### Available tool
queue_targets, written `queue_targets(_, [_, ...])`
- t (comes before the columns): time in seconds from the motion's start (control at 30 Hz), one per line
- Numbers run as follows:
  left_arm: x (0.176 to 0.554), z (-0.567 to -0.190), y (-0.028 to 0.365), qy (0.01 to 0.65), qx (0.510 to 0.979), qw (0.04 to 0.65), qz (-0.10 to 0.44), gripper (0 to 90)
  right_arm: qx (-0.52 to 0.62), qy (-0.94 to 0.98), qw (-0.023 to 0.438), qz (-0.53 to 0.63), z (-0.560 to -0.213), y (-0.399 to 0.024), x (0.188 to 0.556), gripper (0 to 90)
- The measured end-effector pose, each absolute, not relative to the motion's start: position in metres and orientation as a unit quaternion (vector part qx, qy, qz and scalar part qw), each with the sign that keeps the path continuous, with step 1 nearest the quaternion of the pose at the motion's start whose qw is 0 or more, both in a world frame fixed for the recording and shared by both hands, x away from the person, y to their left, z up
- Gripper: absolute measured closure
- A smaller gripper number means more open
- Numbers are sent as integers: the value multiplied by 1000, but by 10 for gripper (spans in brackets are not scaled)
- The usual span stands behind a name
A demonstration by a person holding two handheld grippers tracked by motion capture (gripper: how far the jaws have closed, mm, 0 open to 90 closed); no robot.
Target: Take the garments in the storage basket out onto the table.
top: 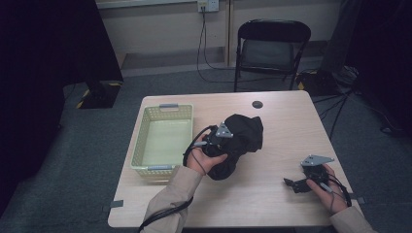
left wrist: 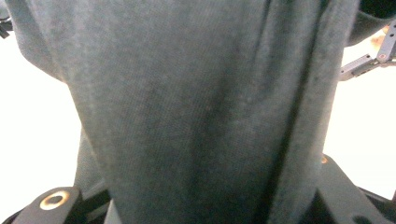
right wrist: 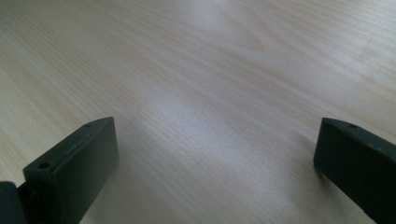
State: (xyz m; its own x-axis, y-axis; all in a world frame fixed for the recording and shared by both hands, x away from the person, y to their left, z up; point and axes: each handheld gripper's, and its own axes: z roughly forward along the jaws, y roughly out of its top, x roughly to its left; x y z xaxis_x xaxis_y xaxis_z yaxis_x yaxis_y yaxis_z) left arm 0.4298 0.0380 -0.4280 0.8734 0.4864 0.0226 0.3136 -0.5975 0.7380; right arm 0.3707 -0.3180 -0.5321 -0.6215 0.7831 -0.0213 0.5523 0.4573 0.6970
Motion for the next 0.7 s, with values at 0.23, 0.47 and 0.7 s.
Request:
queue_targets(0.23, [430, -432, 34, 223, 889, 385, 109, 583, 399, 836, 173, 334, -532, -318, 371, 0])
queue_targets(0.47, [431, -435, 27, 221, 892, 380, 106, 583, 399, 836, 173, 334, -532, -318, 371, 0])
queue_targets(0.7, [432, -438, 19, 216, 896, 376, 100, 582, 399, 836, 172, 334, -532, -318, 371, 0])
